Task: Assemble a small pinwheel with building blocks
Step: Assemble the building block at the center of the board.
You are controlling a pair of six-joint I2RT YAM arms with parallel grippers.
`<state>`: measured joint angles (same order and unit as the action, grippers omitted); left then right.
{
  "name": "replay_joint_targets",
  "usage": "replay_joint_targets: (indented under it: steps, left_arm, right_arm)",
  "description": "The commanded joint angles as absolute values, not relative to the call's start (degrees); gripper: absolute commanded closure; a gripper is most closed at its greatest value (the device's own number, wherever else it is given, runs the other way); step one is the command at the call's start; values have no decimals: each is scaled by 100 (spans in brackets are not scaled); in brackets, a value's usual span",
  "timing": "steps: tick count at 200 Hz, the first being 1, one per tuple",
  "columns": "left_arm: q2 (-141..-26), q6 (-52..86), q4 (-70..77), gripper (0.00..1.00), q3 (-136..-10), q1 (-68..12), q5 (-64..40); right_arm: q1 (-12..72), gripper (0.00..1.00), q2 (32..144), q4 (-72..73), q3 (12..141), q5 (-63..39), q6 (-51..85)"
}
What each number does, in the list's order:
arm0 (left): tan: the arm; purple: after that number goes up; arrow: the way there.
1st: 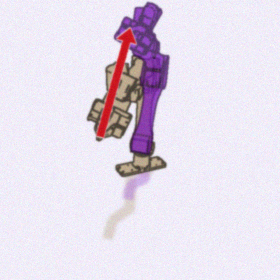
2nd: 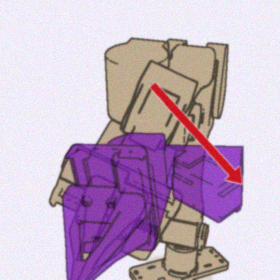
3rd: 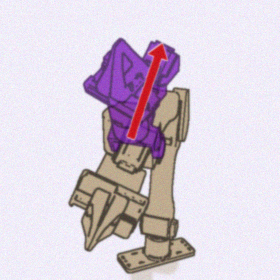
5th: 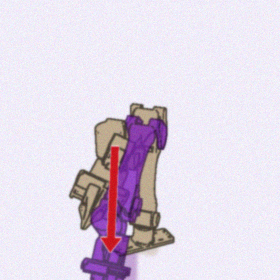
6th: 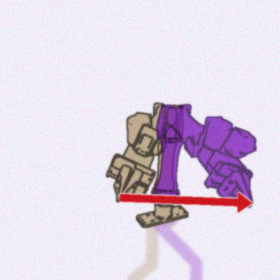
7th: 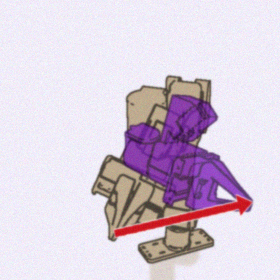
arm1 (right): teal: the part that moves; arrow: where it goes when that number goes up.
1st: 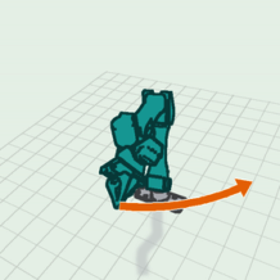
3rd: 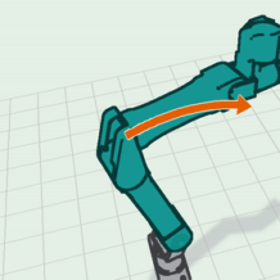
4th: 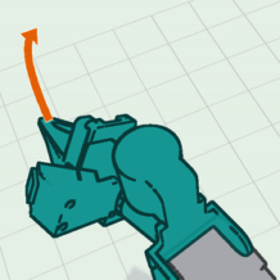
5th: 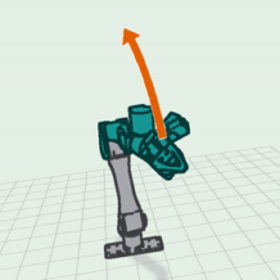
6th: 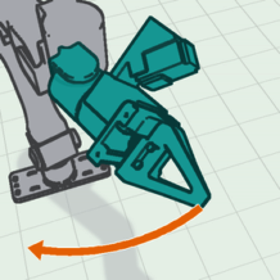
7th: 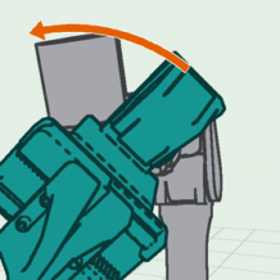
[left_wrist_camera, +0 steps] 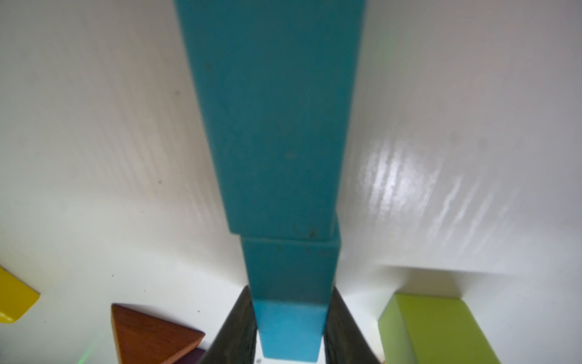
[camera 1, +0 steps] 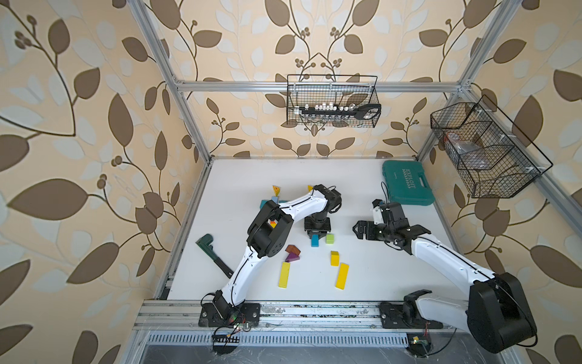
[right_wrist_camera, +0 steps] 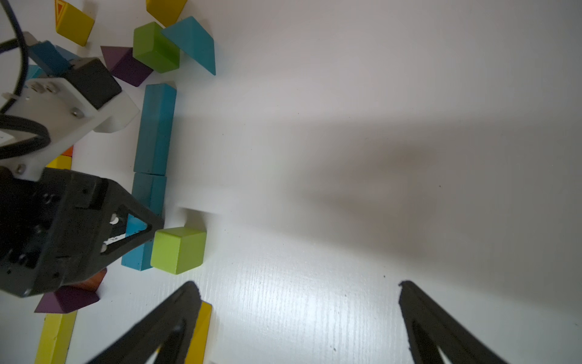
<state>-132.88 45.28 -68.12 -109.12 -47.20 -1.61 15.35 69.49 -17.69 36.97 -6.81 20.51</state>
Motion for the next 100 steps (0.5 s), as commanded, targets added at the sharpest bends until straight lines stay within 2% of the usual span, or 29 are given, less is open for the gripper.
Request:
replay_joint_targets:
  steps: [1, 9, 30, 83, 100]
  left_arm:
    - [-13281, 4612, -7057, 62, -10934, -4680, 12]
    - [-13246, 4627, -7088, 57, -10934, -4682, 42]
    - [-13129, 4640, -7075, 57, -10873, -4685, 76]
    - [-12772, 4664, -7054, 56, -10695, -4693, 119]
    - [-12533, 4671, -7023, 51, -10539, -4693, 119]
  right_arm:
    - [1527, 0, 6915, -1731, 3805, -823, 2022]
    - [1529, 0, 6917, -1731, 3814, -899, 2023]
    - [1620, 0, 6905, -1718, 3814, -1115, 2063]
    - [2289, 4, 6880, -1767, 3802, -844, 2257]
    - [2570, 5, 6925, -1767, 3831, -689, 2358]
